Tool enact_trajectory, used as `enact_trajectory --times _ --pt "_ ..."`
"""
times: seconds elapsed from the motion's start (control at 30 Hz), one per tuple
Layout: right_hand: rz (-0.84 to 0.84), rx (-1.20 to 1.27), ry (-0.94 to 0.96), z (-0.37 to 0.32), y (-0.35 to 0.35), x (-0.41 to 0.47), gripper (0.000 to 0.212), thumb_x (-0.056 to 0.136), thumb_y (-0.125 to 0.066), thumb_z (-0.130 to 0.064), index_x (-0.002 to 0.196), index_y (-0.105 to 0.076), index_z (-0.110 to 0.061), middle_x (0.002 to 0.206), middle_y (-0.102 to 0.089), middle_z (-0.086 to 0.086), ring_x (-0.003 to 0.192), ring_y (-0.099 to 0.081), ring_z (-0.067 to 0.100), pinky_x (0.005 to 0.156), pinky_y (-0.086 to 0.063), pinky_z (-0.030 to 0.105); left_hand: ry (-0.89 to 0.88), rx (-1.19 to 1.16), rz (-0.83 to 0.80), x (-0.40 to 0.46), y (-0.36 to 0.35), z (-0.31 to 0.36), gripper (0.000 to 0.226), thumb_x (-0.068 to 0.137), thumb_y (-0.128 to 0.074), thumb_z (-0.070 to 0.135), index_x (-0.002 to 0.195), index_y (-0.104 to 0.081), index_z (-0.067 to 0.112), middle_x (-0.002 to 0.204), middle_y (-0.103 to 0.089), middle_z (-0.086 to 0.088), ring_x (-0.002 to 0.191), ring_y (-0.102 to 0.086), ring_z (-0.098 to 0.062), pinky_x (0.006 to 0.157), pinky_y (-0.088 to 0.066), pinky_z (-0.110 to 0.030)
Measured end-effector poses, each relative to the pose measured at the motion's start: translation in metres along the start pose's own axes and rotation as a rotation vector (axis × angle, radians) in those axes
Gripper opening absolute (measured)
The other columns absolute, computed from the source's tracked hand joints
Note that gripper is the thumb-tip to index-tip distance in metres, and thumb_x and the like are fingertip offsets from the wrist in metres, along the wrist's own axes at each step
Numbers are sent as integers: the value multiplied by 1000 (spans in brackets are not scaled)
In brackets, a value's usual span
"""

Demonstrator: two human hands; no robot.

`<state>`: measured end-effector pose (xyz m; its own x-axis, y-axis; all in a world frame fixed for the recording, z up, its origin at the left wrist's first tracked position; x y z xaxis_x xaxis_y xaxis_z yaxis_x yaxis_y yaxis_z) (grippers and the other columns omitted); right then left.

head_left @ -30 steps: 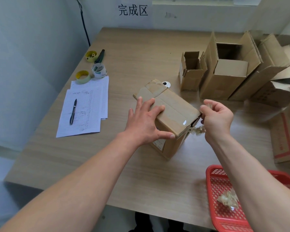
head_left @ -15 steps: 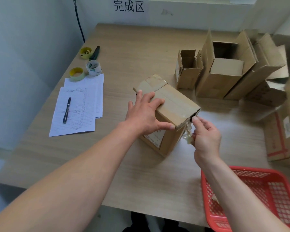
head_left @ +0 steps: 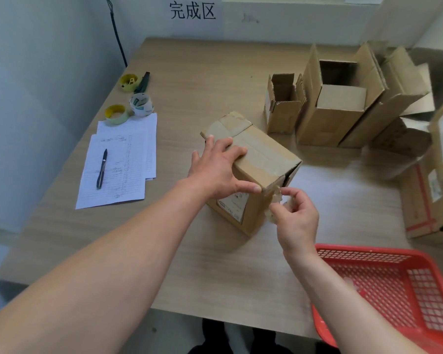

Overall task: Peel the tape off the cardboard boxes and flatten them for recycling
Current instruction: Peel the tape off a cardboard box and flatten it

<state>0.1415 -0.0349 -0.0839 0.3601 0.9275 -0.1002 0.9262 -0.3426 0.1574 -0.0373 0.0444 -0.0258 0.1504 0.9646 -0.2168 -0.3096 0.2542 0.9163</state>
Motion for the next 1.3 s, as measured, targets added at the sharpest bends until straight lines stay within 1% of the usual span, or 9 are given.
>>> enact_trajectory --times 0.13,0.27,0.37,0.57,0.73,0.8,0.9,1.13,1.3 --pt "-26 -189 210 -4 11 7 16 83 -76 -15 79 -66 -27 51 -39 -13 52 -35 10 55 -32 29 -1 -10 0 -2 1 0 102 58 -67 83 146 -35 42 159 -18 7 152 5 -24 118 -11 -65" --pt "-102 -407 488 -2 21 11 11 82 -71 -12 75 -67 -20 73 -50 -9 67 -49 7 61 -39 27 -7 -18 -18 -3 2 -2 104 56 -67 84 146 -35 42 159 -18 8 152 4 -23 117 -10 -65" --pt "-274 -475 602 12 27 5 10 80 -61 -21 74 -61 -13 86 -54 -3 80 -54 19 67 -45 32 -8 -15 -24 -3 4 -2 103 58 -68 83 146 -35 42 159 -17 8 152 4 -23 117 -9 -66" --pt "-189 -208 339 5 20 6 32 73 -69 -37 64 -54 -10 98 -65 -6 94 -61 11 69 -48 26 -19 -6 -5 -6 1 -6 103 57 -67 85 145 -35 41 156 -20 9 150 0 -24 116 -12 -67" --pt "-55 -47 126 6 15 8 41 78 -83 -11 51 -53 -7 91 -71 8 93 -66 3 79 -47 28 -17 -15 1 -6 0 -6 104 56 -68 85 145 -36 41 157 -20 9 150 0 -23 116 -13 -66" --pt "-74 15 49 9 14 10 37 78 -81 -6 52 -55 -2 95 -72 11 95 -68 8 83 -51 33 -13 -15 4 -6 -1 -6 104 56 -68 85 145 -36 42 157 -20 9 150 0 -23 116 -14 -66" --pt "-136 161 -79 10 15 11 42 81 -76 2 49 -55 -14 93 -72 6 88 -68 22 87 -53 48 -4 -18 10 -7 -2 -5 103 56 -68 84 145 -36 42 158 -19 8 151 2 -23 116 -13 -65" --pt "-256 149 -95 9 16 9 26 76 -78 -2 64 -57 -11 103 -72 1 103 -66 25 91 -50 49 -4 -12 2 -8 -2 -5 103 58 -67 84 146 -35 41 158 -17 8 151 3 -24 116 -15 -65" --pt "-339 80 -58 15 14 3 32 62 -67 -4 63 -45 -27 112 -65 -2 113 -60 22 92 -50 41 -1 -12 -30 -5 0 -7 102 60 -65 84 147 -33 43 160 -16 9 151 3 -23 115 -15 -66"
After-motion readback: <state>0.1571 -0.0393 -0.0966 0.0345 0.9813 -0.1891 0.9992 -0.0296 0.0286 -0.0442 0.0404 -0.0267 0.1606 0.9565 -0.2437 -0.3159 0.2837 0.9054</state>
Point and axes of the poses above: each hand's wrist, its own x-axis towards the middle knuckle, its own y-axis out of the back of the hand, z = x × y, the point moved 3 cm from there along x, towards the middle knuckle
